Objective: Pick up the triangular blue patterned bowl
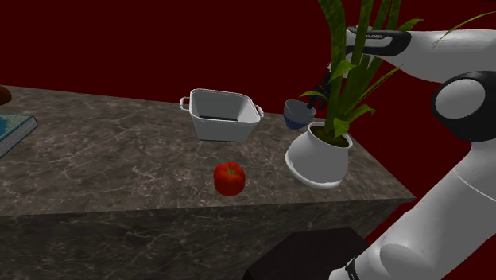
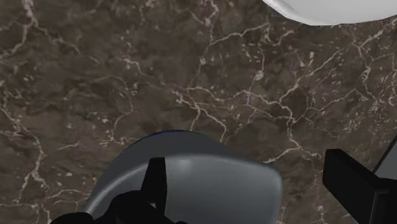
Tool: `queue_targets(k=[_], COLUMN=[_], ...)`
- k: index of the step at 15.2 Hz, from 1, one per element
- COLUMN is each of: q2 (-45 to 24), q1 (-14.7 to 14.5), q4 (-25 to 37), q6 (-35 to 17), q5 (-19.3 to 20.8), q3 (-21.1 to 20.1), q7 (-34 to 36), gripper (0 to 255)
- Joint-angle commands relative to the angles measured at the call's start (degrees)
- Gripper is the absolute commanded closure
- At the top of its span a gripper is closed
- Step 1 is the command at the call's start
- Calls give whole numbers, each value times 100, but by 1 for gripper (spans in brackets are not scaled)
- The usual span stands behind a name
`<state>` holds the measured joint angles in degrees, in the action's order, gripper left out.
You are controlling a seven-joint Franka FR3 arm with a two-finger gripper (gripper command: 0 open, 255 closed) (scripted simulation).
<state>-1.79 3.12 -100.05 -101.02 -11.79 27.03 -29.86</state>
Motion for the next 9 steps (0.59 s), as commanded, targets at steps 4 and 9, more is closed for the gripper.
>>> queue_targets(k=[4, 9], q2=[-1363, -2885], q1=[469, 1273], q4=[1435, 3429], q6=[432, 1166], q5=[-681, -1335], q3=[190, 116], q7=[-607, -894], gripper=[0, 0])
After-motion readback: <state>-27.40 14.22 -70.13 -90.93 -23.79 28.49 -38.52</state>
